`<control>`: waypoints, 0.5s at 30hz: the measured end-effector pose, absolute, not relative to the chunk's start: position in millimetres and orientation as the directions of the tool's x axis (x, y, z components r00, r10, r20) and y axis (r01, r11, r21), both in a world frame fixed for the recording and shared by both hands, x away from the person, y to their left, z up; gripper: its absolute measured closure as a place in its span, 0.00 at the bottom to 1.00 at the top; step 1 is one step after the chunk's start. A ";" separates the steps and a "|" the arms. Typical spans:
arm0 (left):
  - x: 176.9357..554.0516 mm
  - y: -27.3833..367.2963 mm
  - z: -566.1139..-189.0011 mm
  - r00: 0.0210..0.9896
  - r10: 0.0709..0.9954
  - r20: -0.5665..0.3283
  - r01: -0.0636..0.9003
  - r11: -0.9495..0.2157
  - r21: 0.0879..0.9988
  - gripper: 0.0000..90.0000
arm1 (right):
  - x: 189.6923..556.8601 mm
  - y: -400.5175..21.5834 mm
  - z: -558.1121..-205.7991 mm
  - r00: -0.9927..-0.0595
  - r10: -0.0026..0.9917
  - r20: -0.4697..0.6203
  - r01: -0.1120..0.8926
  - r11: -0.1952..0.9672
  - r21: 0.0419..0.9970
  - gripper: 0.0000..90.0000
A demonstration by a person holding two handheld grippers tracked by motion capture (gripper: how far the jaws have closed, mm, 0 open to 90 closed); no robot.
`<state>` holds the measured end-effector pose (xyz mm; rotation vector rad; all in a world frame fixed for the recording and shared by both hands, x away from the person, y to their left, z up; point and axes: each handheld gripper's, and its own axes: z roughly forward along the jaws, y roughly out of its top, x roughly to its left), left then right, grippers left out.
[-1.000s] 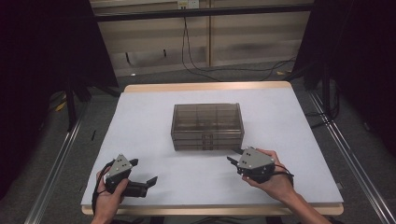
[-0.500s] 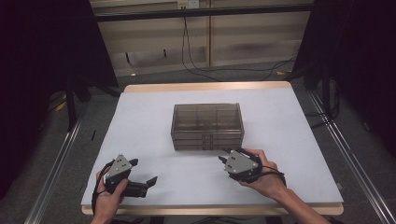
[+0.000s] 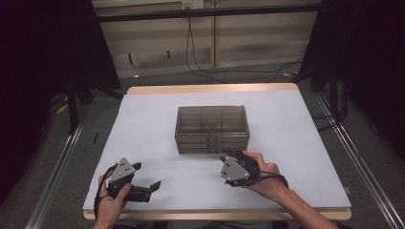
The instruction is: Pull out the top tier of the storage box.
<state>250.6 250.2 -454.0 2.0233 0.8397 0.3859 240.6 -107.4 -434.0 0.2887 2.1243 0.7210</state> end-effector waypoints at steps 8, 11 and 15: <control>250.5 250.4 -453.7 0.724 0.689 -0.042 0.410 -0.381 0.829 0.02 | 241.1 -96.8 -442.6 -0.548 0.389 -0.740 -0.083 0.856 0.511 0.83; 250.5 250.3 -453.9 0.724 0.688 -0.045 0.412 -0.379 0.829 0.02 | 242.0 -94.5 -444.2 -0.540 0.390 -0.745 -0.080 0.858 0.508 0.83; 250.5 250.4 -453.7 0.725 0.688 -0.042 0.410 -0.382 0.828 0.02 | 243.2 -93.0 -446.2 -0.510 0.380 -0.772 -0.086 0.870 0.485 0.84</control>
